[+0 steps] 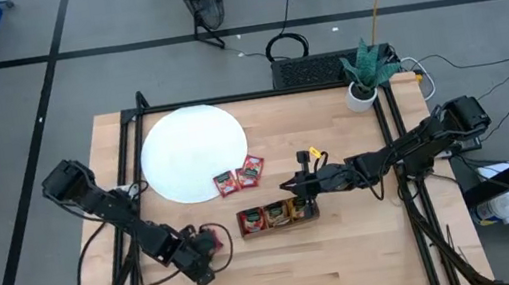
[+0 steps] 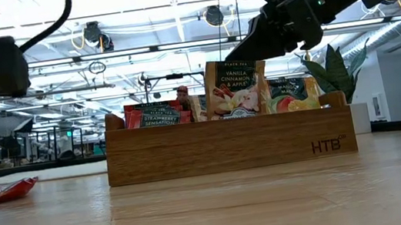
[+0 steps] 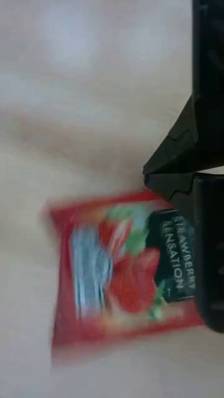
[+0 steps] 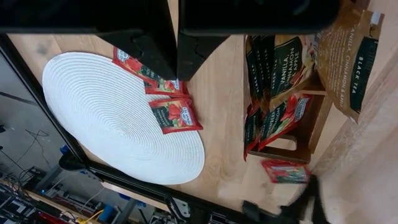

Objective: Pick & Place Tea
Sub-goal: Put the red tea bag into the left section of the wooden organizer

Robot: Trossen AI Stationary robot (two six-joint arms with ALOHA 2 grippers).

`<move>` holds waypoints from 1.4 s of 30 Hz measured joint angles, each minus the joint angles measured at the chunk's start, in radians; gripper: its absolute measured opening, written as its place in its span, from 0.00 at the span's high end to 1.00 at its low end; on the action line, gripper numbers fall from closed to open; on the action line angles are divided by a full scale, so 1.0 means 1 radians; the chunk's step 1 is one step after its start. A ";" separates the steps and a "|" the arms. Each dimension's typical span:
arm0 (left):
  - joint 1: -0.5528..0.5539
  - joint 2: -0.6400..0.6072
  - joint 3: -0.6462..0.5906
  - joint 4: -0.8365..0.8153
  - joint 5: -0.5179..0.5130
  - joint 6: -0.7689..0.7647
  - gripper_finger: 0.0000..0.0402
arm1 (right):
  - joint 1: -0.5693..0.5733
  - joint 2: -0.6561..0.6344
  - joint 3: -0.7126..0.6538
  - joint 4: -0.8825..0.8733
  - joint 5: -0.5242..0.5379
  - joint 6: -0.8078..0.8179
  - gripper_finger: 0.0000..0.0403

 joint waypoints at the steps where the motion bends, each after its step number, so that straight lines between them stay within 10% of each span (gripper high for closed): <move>1: 0.000 0.000 0.000 -0.015 -0.034 -0.035 0.99 | 0.000 0.000 0.000 0.000 0.000 0.000 1.00; 19: -0.026 -0.013 0.003 -0.201 -0.114 -0.622 1.00 | 0.000 0.000 0.000 0.000 -0.002 0.003 1.00; 26: -0.001 -0.029 -0.017 -0.526 -0.273 -0.856 0.99 | 0.000 0.000 0.000 0.003 -0.002 0.014 1.00; 42: 0.045 -0.031 0.224 -0.485 -0.330 0.052 0.85 | -0.002 0.000 0.000 0.008 -0.003 0.031 1.00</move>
